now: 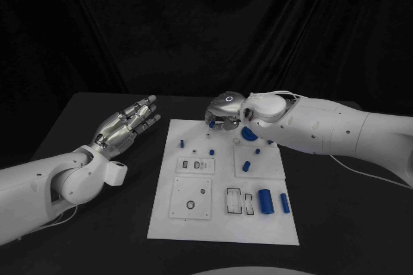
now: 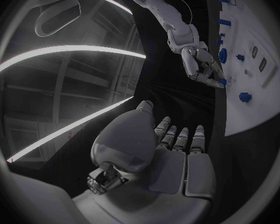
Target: Assemble the parts on the task board
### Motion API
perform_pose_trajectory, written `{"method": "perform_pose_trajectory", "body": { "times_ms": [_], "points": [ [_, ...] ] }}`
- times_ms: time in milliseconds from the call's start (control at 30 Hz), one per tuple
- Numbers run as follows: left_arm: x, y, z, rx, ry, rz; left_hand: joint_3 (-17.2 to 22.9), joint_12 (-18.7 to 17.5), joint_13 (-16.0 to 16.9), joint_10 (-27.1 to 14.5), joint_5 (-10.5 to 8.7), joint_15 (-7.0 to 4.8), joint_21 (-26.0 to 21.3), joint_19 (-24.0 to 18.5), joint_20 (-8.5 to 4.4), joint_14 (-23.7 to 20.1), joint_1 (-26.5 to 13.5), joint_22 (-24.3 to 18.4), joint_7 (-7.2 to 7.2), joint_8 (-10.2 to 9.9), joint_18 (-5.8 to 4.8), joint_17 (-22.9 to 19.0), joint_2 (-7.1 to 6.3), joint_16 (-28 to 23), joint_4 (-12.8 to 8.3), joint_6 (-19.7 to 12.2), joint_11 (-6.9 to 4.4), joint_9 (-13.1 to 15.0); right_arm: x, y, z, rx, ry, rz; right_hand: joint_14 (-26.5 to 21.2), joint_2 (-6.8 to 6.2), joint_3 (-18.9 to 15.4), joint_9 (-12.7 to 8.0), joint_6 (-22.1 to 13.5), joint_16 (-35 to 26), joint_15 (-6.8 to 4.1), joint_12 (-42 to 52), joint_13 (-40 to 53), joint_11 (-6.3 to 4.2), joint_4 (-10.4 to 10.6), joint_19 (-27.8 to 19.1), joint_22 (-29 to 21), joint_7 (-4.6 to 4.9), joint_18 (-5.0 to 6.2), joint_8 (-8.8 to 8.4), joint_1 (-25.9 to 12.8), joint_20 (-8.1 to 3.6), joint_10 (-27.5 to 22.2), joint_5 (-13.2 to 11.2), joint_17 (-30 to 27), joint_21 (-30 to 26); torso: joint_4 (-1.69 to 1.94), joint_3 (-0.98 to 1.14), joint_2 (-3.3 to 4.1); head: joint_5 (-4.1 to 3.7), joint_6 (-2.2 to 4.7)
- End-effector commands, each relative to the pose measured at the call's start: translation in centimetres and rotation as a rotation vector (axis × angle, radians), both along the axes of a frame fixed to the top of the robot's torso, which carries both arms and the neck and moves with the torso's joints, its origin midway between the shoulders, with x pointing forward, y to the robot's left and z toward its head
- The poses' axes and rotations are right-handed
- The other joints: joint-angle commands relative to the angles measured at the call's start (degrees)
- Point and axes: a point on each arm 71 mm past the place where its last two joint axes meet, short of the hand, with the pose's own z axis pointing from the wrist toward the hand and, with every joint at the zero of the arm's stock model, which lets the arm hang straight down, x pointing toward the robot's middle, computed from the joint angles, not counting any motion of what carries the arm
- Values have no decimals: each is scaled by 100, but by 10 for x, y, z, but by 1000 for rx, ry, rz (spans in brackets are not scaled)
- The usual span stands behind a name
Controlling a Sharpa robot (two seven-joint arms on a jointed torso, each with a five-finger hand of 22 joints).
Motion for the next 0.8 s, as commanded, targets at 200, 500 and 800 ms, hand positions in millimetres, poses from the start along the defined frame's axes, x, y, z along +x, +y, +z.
{"method": "perform_pose_trajectory", "body": {
  "times_ms": [200,500,800],
  "points": [
    [0,0,6,-49,-56,-8,24,20,1,-33,19,48,-19,-15,42,-2,42,-9,19,28,10,-9,-3,-21,-7,23,-14,6,-2,-2,-6,-21,24,-23,-62,-60,39,-5,-70,-76,16,-37,-15,8,3,-64,-46,-9,-14,-43,18,18,-73,16,-63,-67,2,-2,-4,0,-14],
    [1,1,4,-41,-47,-7,45,15,-3,-45,24,65,-18,-14,57,-2,54,-8,27,28,8,-9,3,-21,-5,18,-17,5,-1,-5,-9,-33,35,-54,-292,-200,9,-334,-1331,-333,116,-57,-44,131,21,-266,-227,-448,39,-425,-117,108,-1214,-201,-375,-311,3,0,-3,-10,-25],
    [1,1,3,-34,-37,-9,69,12,-5,-52,29,77,-17,-13,68,-2,63,-7,34,26,7,-9,7,-21,-2,10,-21,4,1,-6,-9,-34,29,-86,-440,6,-382,-775,-2789,-440,166,-49,-47,184,-166,-393,-330,-642,84,-488,-107,168,-2286,-213,-519,-540,2,-1,-2,-4,-40]
  ]
}}
